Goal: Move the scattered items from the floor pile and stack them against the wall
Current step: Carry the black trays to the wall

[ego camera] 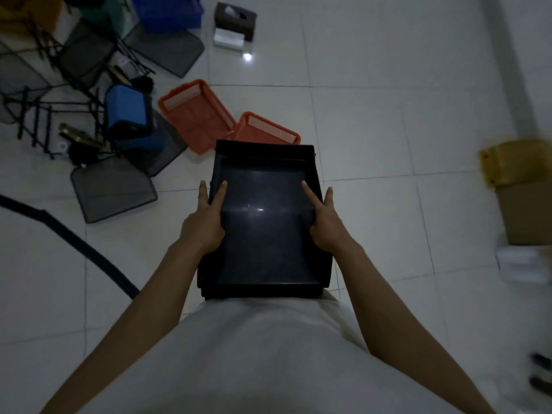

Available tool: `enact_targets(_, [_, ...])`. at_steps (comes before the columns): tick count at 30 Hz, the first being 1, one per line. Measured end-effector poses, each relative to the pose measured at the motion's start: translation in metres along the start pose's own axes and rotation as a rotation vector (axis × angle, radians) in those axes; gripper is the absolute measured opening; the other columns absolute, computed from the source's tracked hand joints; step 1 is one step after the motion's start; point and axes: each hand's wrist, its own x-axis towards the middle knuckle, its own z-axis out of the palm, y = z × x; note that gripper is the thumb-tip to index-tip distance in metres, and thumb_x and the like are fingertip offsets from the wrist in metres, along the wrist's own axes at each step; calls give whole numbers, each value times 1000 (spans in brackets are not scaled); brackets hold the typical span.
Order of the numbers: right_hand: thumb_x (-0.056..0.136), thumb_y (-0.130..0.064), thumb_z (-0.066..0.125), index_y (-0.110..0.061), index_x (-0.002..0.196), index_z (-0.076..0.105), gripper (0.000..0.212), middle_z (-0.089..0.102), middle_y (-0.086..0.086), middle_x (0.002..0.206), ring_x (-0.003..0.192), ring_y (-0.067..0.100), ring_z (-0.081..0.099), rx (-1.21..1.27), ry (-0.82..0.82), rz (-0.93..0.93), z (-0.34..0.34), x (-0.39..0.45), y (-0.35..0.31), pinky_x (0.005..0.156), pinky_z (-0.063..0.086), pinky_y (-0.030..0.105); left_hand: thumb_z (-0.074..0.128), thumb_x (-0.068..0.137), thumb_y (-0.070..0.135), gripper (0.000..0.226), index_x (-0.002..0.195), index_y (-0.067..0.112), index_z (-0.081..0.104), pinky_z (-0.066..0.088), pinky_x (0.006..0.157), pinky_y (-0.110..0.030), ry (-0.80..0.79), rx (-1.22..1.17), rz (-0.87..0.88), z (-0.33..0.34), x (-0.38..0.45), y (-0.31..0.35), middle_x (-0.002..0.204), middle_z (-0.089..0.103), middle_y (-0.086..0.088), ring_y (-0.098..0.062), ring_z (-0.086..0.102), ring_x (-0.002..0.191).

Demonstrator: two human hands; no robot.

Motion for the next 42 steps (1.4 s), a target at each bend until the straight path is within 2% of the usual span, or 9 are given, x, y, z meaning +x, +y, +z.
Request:
enact_targets(10, [87, 13, 50, -46, 152, 7, 98, -24, 16, 158, 116, 42, 56, 198, 65, 172, -8, -58, 94, 87, 52, 36, 57, 90, 9, 97, 149, 39, -15, 33, 47, -27, -93, 199, 90, 54, 9, 75, 157, -26, -7, -25, 53, 65])
enact_targets(13, [86, 13, 49, -51, 150, 6, 100, -24, 15, 159, 109, 44, 59, 233, 100, 197, -13, -73, 125, 84, 55, 44, 56, 93, 16, 91, 151, 38, -10, 41, 59, -30, -100, 211, 121, 73, 8, 100, 158, -22, -7, -34, 61, 89])
enact_targets(16, [87, 12, 49, -53, 149, 5, 100, -24, 13, 159, 106, 43, 60, 262, 131, 216, -22, -90, 154, 83, 55, 45, 56, 94, 23, 82, 152, 35, 0, 47, 80, -38, -110, 206, 169, 93, 5, 127, 160, -14, -7, -38, 53, 118])
enact_targets(18, [87, 13, 49, -53, 149, 4, 101, -24, 12, 159, 105, 42, 61, 287, 158, 236, -32, -100, 172, 82, 56, 43, 56, 94, 22, 82, 153, 36, 1, 47, 89, -41, -119, 220, 192, 103, 6, 150, 161, -12, -6, -37, 49, 124])
enact_targets(24, [86, 16, 49, -51, 151, 5, 103, -23, 11, 159, 105, 41, 61, 379, 308, 295, -74, -123, 220, 81, 56, 41, 53, 82, -5, 101, 151, 41, -4, 54, 71, -40, -99, 301, 324, 113, 23, 236, 160, -16, -4, -37, 57, 109])
enact_targets(29, [89, 9, 52, -54, 149, 4, 100, -24, 8, 159, 108, 40, 60, 413, 428, 315, -125, -123, 268, 87, 55, 43, 51, 79, -9, 105, 151, 42, -6, 49, 66, -37, -94, 320, 434, 129, 44, 309, 160, -18, -4, -39, 59, 106])
enact_targets(33, [90, 7, 52, -54, 149, 5, 97, -23, 8, 160, 110, 41, 59, 449, 490, 379, -158, -118, 301, 89, 54, 43, 50, 80, -10, 106, 149, 45, -10, 52, 82, -46, -144, 324, 507, 142, 76, 365, 159, -20, -5, -41, 55, 114])
enact_targets(37, [90, 10, 49, -55, 149, 5, 98, -23, 5, 160, 104, 36, 61, 472, 532, 461, -191, -108, 326, 79, 56, 37, 49, 79, -9, 108, 144, 54, -10, 53, 77, -45, -191, 334, 610, 156, 117, 420, 160, -17, -1, -41, 59, 108])
enact_targets(42, [88, 16, 49, -52, 149, 7, 101, -27, 4, 159, 118, 40, 53, 558, 663, 533, -250, -88, 355, 90, 54, 41, 51, 78, -9, 112, 141, 62, -9, 52, 62, -41, -204, 373, 802, 153, 169, 519, 160, -16, 1, -40, 63, 92])
